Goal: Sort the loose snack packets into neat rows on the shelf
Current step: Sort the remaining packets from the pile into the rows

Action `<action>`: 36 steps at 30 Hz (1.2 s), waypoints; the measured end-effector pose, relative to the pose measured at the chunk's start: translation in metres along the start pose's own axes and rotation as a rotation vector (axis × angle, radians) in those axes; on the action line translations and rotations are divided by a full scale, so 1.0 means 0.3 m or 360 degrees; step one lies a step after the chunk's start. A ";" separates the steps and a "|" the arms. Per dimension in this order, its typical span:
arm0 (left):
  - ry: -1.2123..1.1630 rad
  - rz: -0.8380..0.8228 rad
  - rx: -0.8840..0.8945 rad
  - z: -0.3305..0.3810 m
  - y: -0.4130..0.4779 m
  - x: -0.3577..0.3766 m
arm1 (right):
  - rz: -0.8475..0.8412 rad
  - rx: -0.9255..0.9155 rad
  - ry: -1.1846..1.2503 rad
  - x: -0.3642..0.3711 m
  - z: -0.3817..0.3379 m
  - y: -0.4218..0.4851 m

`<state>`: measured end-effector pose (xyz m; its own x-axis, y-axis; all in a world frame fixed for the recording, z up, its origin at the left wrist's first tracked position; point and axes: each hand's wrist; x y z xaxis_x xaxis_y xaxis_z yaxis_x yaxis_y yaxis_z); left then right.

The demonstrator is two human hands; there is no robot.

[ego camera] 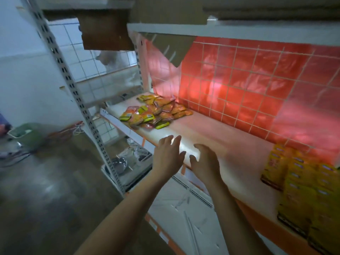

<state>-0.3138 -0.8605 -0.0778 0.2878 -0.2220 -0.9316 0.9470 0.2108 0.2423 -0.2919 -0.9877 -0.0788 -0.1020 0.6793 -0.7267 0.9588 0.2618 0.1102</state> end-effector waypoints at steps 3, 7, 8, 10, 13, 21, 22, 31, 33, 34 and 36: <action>0.0056 -0.0021 -0.0100 -0.149 0.148 0.001 | -0.0055 0.0035 0.0025 0.090 -0.066 0.170; -0.0015 -0.0018 -0.0162 -0.309 0.327 0.002 | -0.0113 0.0127 0.0012 0.162 -0.133 0.379; -0.0061 0.0004 -0.0187 -0.338 0.371 0.000 | -0.0121 0.0165 -0.0001 0.177 -0.143 0.429; -0.0115 0.0011 -0.0219 -0.375 0.437 -0.005 | -0.0105 0.0202 -0.0004 0.203 -0.157 0.501; -0.0159 -0.0001 -0.0150 -0.435 0.572 0.004 | 0.0006 0.0275 0.0096 0.251 -0.185 0.627; -0.0362 -0.0124 0.0178 -0.579 0.995 0.095 | 0.0078 0.0480 0.0125 0.380 -0.274 0.974; -0.0395 -0.0127 0.0226 -0.586 1.031 0.105 | 0.0101 0.0545 0.0110 0.396 -0.278 1.010; -0.0390 -0.0452 0.0284 -0.579 1.201 0.134 | 0.0208 0.0997 -0.0096 0.459 -0.287 1.158; -0.0425 -0.0433 0.0280 -0.580 1.213 0.148 | 0.0171 0.1043 -0.0046 0.451 -0.286 1.165; -0.0469 -0.0426 0.0258 -0.574 1.215 0.149 | 0.0187 0.1063 0.0014 0.442 -0.285 1.167; -0.0623 -0.0399 0.0238 -0.564 1.215 0.149 | 0.0239 0.1094 0.0176 0.420 -0.284 1.162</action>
<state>0.0200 -0.6325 -0.0770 0.0533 -0.5960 -0.8012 0.9959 -0.0276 0.0867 0.0069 -0.7523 -0.0741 0.0527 0.7492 -0.6603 0.9109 -0.3070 -0.2756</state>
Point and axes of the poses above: each hand's wrist, its own y-axis towards the middle knuckle, its own x-axis out of the palm, z = x × y, and after that the axes turned 1 degree about -z, right-handed
